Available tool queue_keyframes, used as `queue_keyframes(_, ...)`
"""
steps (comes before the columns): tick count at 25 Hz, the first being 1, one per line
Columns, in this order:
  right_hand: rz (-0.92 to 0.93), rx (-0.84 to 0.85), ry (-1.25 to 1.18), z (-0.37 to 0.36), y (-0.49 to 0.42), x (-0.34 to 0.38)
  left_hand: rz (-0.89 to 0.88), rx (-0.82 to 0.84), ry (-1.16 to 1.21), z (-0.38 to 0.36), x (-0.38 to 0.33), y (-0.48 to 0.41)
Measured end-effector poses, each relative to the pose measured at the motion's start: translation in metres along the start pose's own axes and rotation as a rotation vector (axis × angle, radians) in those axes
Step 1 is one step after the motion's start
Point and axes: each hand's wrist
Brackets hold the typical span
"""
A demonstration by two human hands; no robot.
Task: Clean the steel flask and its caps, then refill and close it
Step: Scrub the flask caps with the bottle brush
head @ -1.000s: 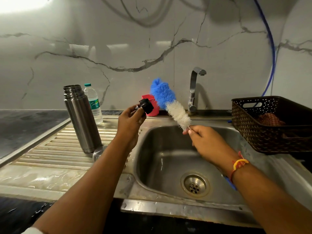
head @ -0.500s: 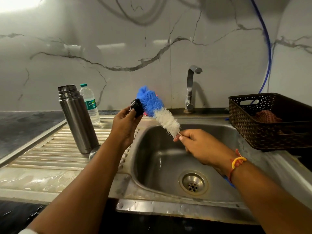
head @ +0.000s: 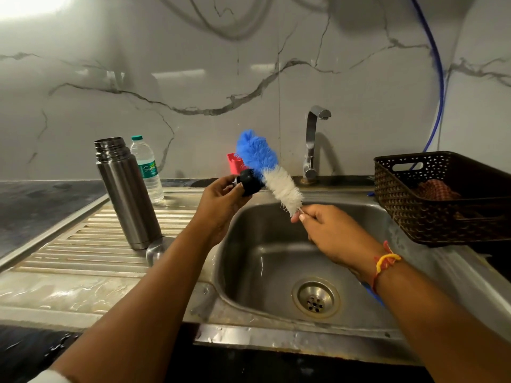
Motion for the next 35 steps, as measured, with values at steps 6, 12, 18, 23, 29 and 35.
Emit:
queue_keyframes(6, -0.014, 0.009, -0.007, 0.000, -0.003, 0.000, 0.030, 0.084, -0.032, 0.001, 0.002, 0.002)
queue_keyframes(12, -0.010, 0.014, 0.053, -0.003, -0.004, -0.003, -0.001, 0.007, -0.122, -0.002, 0.005, 0.001)
queue_keyframes(18, -0.008, 0.007, 0.115, -0.004, -0.006, -0.003, -0.028, -0.081, -0.178, -0.001, 0.007, -0.004)
queue_keyframes(23, -0.010, -0.028, 0.192, -0.006, -0.010, -0.006, -0.085, -0.128, -0.222, -0.003, 0.004, -0.004)
queue_keyframes(29, -0.047, -0.147, 0.115, -0.008, -0.010, -0.004, -0.029, -0.165, 0.009, 0.005, 0.002, -0.006)
queue_keyframes(35, -0.069, 0.000, -0.038, -0.012, -0.002, 0.002, 0.031, -0.066, -0.004, -0.005, 0.003, 0.002)
Point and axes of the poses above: each hand's wrist, its own y-axis away from the middle knuckle, its own z-axis out of the back of the hand, x = y × z, and after that the axes turned 13 degrees about -z, right-handed
